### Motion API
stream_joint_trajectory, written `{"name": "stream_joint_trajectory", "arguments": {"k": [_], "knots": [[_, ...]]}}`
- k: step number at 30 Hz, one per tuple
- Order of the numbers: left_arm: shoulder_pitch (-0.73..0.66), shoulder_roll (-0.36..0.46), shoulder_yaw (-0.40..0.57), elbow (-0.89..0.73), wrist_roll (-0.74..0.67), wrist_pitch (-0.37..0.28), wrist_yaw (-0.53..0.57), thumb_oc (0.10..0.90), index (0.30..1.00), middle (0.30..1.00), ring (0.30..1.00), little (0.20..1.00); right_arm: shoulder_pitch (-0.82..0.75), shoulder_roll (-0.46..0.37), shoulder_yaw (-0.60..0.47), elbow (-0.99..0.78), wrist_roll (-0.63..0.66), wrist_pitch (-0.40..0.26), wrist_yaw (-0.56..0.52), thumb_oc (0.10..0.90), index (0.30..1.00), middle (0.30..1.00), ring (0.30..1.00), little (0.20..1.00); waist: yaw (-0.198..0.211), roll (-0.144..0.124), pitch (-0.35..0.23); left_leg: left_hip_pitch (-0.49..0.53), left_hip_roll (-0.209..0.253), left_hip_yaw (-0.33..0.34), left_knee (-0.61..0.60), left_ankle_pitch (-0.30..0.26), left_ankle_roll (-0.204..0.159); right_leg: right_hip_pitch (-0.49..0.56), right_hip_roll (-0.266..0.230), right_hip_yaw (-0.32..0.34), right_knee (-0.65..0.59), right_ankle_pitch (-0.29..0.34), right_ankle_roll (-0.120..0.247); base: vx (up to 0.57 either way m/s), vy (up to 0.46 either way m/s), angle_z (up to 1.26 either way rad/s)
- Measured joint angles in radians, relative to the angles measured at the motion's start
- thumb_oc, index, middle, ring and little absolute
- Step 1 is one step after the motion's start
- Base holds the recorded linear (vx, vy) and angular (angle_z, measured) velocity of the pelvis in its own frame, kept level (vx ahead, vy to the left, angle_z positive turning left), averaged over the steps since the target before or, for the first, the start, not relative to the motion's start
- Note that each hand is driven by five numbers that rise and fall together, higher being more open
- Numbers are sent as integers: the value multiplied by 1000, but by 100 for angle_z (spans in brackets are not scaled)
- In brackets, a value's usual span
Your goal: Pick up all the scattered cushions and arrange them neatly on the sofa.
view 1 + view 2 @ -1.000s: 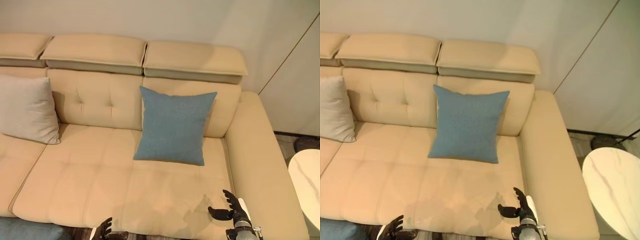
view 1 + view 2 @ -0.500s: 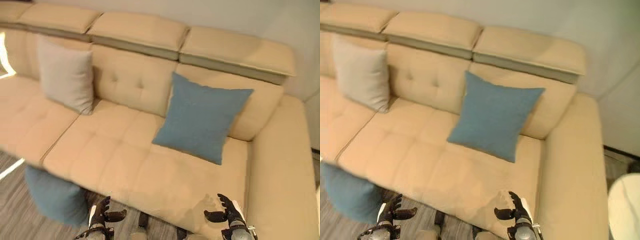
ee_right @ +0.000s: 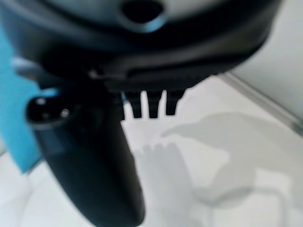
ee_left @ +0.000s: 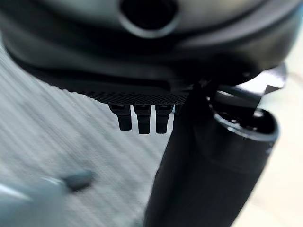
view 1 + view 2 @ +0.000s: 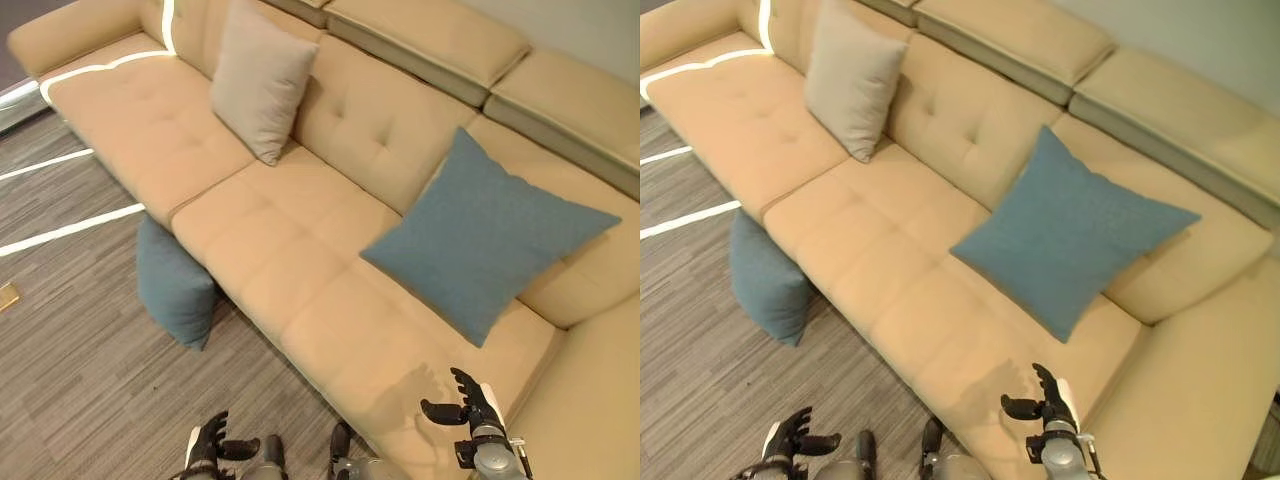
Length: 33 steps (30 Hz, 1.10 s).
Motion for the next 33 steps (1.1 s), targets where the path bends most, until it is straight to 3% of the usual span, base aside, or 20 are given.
{"name": "stream_joint_trajectory", "arguments": {"k": [1,4,7,10,11,12,13,14,15,16,19,24,25,26,27,28,29,30,31,33], "knots": [[-1,-1,-1,-3,0,-1,0,800,900,900,900,900,0,0,0,-3,0,0,0,800,900,900,900,900,0,1,-1,0,1,0,-3,0,1,0,-1,2,-1,-3,3,-80,226,29],[-3,-39,-8,6,0,-4,-1,800,900,900,900,900,1,-10,-4,-20,-1,0,0,800,900,900,900,900,-13,63,-31,55,29,-15,-150,17,19,-32,12,-9,6,13,64,-62,178,18],[0,-39,-8,15,0,-2,0,800,900,900,900,900,3,9,-7,-17,-1,2,2,800,900,900,900,900,-7,50,-37,75,-13,-28,-211,31,28,-59,-32,12,38,12,114,-92,166,26],[15,-21,0,29,0,0,-1,800,900,900,900,900,26,11,6,-20,-4,6,3,800,900,900,900,900,12,47,-37,74,-71,-95,-240,49,69,-41,-83,14,60,17,143,-76,122,60],[13,-13,6,49,1,-4,-1,800,900,900,900,900,27,15,10,-19,-4,11,7,800,900,900,900,900,13,47,-35,72,-82,-127,-244,55,77,-39,-87,40,81,5,155,-32,87,100],[5,-7,10,62,-1,1,1,800,900,900,900,900,28,15,13,-19,-4,11,7,800,900,900,900,900,2,53,-32,74,-85,-165,-245,62,85,-48,-82,119,128,-31,160,-28,60,96],[6,1,13,62,-1,7,2,800,900,900,900,900,30,17,16,-20,-4,12,7,800,900,900,900,900,-5,54,-32,75,-84,-189,-251,72,88,-61,-70,189,159,-67,191,-32,70,88],[11,12,17,62,-1,6,3,800,900,900,900,900,25,18,25,-21,-3,12,9,800,900,900,900,900,10,53,-31,71,-87,-208,-252,73,89,-71,-50,236,166,-87,208,-34,45,89],[6,29,44,83,-1,6,2,800,900,900,900,900,14,28,30,-20,-3,11,8,800,900,900,900,900,12,46,-29,62,-88,-254,-251,79,82,-74,5,325,154,-99,214,-16,8,107],[9,49,46,93,-3,10,7,800,900,900,900,900,5,32,31,-18,-3,10,8,800,900,900,900,900,12,44,-28,57,-92,-293,-253,85,74,-47,25,328,122,-95,150,-4,-9,110],[42,61,51,91,-3,10,3,800,900,900,900,900,-23,34,47,-15,-2,10,7,800,900,900,900,900,39,47,-27,55,-88,-328,-255,93,62,20,38,285,24,-49,123,13,-32,62],[66,50,40,87,-3,10,2,800,900,900,900,900,-79,38,48,-16,-1,-10,8,800,900,900,900,900,45,35,-22,52,-74,-328,-268,103,46,41,49,256,0,-49,122,-27,-28,35],[67,31,43,80,-8,12,2,800,900,900,900,900,-78,39,44,-36,0,-6,2,800,900,900,900,900,54,38,-10,26,-83,-342,-240,109,27,56,52,239,2,-52,123,-68,4,125],[20,13,36,74,-24,9,3,800,900,900,900,900,-29,8,46,-52,0,-4,-11,800,900,900,900,900,36,31,-5,-50,-131,-370,-141,126,-2,79,22,197,-15,-58,122,-63,25,193],[-2,1,30,72,-25,-4,1,800,900,900,900,900,-16,6,45,-52,0,4,-6,800,900,900,900,900,26,23,2,-64,-148,-346,-163,176,-57,92,-2,179,-16,-62,106,-63,25,248],[-14,-17,30,57,-28,-5,0,800,900,900,900,900,-8,-3,48,-52,-1,8,-1,800,900,900,900,900,6,25,9,-73,-155,-267,-175,201,-96,112,-18,142,-36,-54,94,6,56,164],[-9,-26,28,41,-31,-8,-2,800,900,900,900,900,-10,-2,49,-50,-1,13,7,800,900,900,900,900,16,29,9,-76,-146,-162,-175,169,-42,106,-19,145,-33,-62,81,61,55,100],[-6,-19,31,54,-31,-2,-2,800,900,900,900,900,-36,24,47,-56,-1,11,7,800,900,900,900,900,24,18,15,-76,-98,-1,-108,80,81,104,-21,137,-35,-61,73,96,64,43],[-4,-14,35,67,-31,8,-4,800,900,900,900,900,-42,36,48,-62,-1,7,6,800,900,900,900,900,16,6,18,-72,-78,47,-86,64,99,110,-28,125,-37,-62,73,109,45,52],[1,-4,39,79,-31,18,-5,800,900,900,900,900,-54,42,49,-55,-2,3,7,800,900,900,900,900,7,5,17,-51,-24,46,-84,53,67,111,-31,91,-32,-70,87,85,66,61]]}}
